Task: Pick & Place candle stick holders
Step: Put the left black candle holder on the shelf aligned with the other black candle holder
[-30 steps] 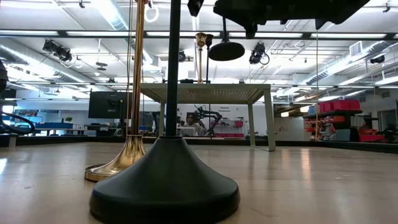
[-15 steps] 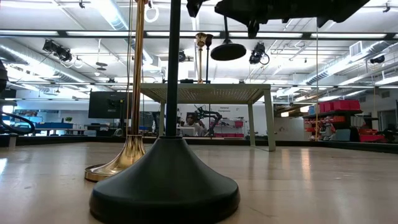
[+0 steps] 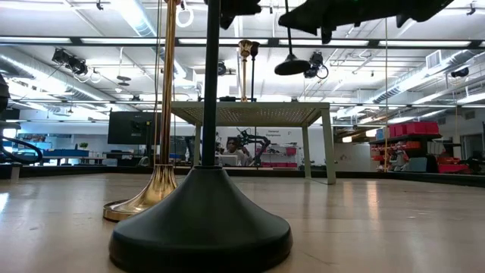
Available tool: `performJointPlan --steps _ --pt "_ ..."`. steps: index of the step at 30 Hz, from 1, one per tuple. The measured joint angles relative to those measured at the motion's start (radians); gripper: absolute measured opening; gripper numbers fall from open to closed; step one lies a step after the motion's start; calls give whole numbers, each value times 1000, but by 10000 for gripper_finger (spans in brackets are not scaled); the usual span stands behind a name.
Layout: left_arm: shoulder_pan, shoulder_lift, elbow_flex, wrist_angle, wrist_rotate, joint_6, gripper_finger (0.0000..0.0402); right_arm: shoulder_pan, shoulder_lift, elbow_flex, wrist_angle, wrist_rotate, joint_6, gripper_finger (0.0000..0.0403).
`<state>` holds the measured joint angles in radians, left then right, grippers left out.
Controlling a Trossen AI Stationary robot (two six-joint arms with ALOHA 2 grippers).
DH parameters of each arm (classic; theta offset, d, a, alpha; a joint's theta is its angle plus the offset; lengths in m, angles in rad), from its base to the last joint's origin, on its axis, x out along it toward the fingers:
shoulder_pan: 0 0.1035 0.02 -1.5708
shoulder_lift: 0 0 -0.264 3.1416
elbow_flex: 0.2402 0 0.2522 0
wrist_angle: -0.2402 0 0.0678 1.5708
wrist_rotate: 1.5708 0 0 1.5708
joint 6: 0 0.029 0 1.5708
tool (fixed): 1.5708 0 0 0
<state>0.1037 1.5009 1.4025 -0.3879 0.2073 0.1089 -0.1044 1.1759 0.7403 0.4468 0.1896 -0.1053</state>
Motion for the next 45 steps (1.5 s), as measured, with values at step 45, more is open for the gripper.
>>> performJointPlan --steps 45 --pt "-186 5 -4 -125 -5 -8 115 -534 332 0 327 -313 109 4"
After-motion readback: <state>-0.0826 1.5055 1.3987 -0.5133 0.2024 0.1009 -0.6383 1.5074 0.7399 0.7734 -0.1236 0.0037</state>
